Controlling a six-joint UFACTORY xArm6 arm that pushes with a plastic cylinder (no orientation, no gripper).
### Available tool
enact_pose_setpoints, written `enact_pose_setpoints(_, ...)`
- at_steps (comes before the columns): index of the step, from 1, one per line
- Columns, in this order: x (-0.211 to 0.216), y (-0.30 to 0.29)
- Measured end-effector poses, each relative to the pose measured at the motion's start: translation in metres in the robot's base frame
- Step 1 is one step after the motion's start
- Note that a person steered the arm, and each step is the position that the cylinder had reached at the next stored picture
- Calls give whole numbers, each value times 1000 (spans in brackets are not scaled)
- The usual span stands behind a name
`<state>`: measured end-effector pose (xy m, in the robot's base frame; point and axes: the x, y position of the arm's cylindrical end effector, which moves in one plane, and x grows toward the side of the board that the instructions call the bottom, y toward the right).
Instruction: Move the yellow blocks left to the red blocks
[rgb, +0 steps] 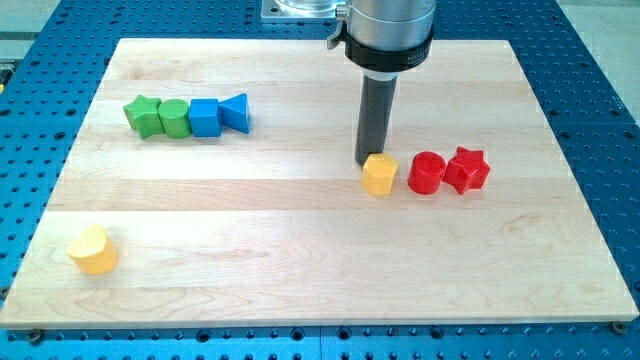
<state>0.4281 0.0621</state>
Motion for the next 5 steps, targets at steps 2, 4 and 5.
enact_pose_setpoints(2, 0, -60)
enact_pose_setpoints(4, 53, -45)
enact_pose_setpoints(5, 50, -13)
